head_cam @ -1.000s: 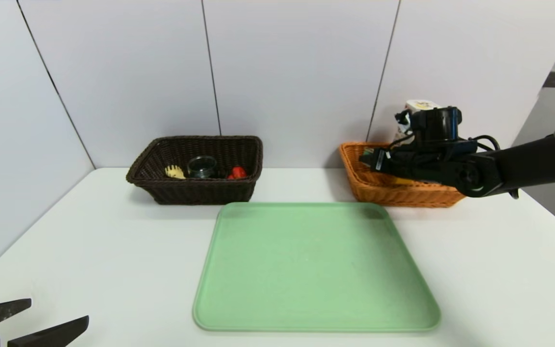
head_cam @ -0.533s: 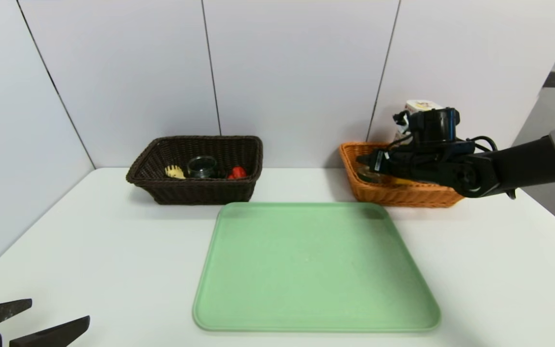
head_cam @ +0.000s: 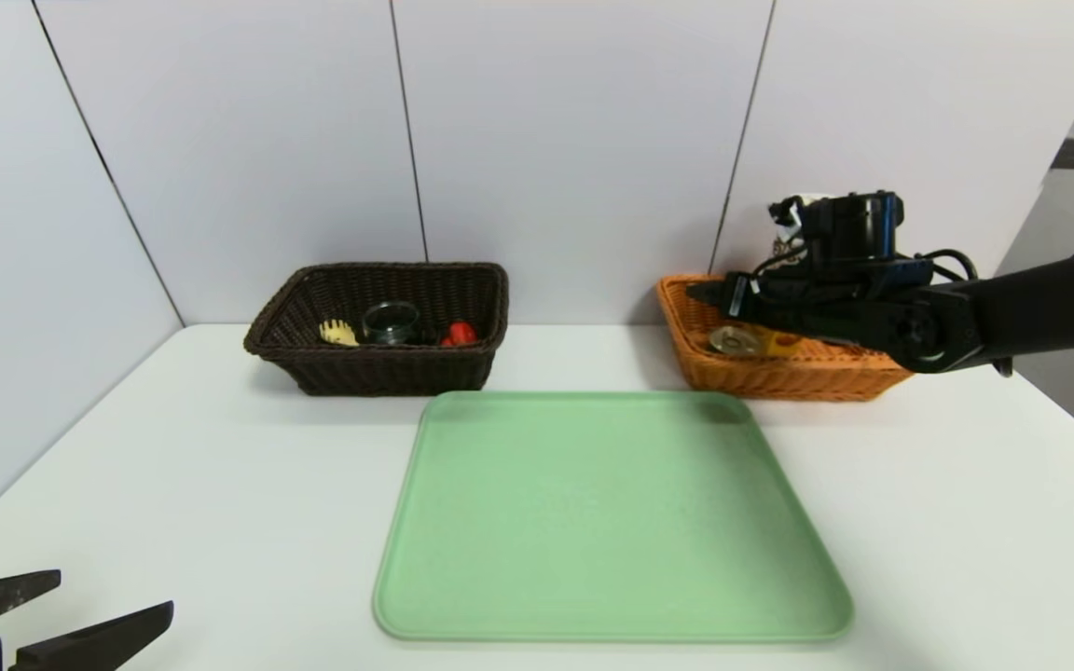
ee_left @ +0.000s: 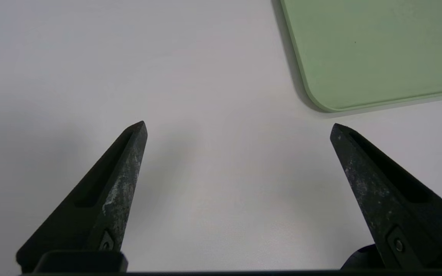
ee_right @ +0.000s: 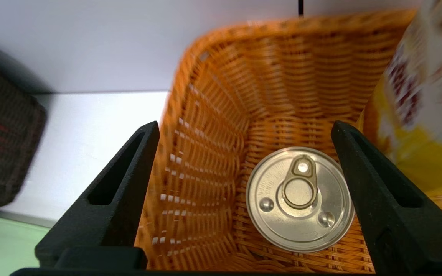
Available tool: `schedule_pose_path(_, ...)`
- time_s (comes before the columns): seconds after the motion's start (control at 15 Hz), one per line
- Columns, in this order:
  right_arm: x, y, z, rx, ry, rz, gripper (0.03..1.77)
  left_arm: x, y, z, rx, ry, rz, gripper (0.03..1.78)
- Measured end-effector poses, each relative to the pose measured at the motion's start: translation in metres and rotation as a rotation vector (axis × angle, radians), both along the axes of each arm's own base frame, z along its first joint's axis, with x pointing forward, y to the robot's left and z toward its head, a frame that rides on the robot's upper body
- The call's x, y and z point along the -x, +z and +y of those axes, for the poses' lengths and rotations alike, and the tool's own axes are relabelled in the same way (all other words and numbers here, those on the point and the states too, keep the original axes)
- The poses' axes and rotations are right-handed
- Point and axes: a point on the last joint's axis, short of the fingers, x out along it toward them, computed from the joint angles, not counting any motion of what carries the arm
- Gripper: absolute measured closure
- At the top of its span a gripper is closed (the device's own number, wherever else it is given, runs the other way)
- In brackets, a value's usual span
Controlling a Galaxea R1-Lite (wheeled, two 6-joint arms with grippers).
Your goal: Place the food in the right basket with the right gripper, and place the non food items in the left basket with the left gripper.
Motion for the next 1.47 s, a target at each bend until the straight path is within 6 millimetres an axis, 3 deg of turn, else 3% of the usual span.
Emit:
schedule_pose_path(0.13,0.016,0.026,0.001,-0.008,0.009,-0.043,0.21,0.0,0.007,0.0,0.006,0.002,-0.02,0.12)
schedule_pose_path(0.27,0.045,0.056,0.002,-0.011,0.029,-0.061,0.18,0.0,0.018,0.0,0.014,0.004,-0.05,0.12)
schedule_pose_path(0.4,0.083,0.081,0.0,-0.004,0.051,-0.071,0.16,0.001,0.031,0.001,0.019,0.007,-0.07,0.12)
schedule_pose_path(0.6,0.142,0.095,-0.014,0.02,0.038,-0.088,0.14,0.003,0.042,0.004,-0.028,0.059,-0.089,0.12)
schedule_pose_path(0.8,0.198,0.094,-0.033,0.03,-0.015,-0.113,0.12,0.009,0.042,0.01,-0.058,0.135,-0.099,0.12)
schedule_pose_path(1.0,0.251,0.078,-0.054,0.037,-0.076,-0.137,0.11,0.029,0.032,0.018,-0.096,0.204,-0.079,0.12)
schedule_pose_path(1.47,0.366,0.028,-0.086,0.04,-0.238,-0.296,0.11,0.097,-0.022,0.025,-0.099,0.305,-0.163,0.12)
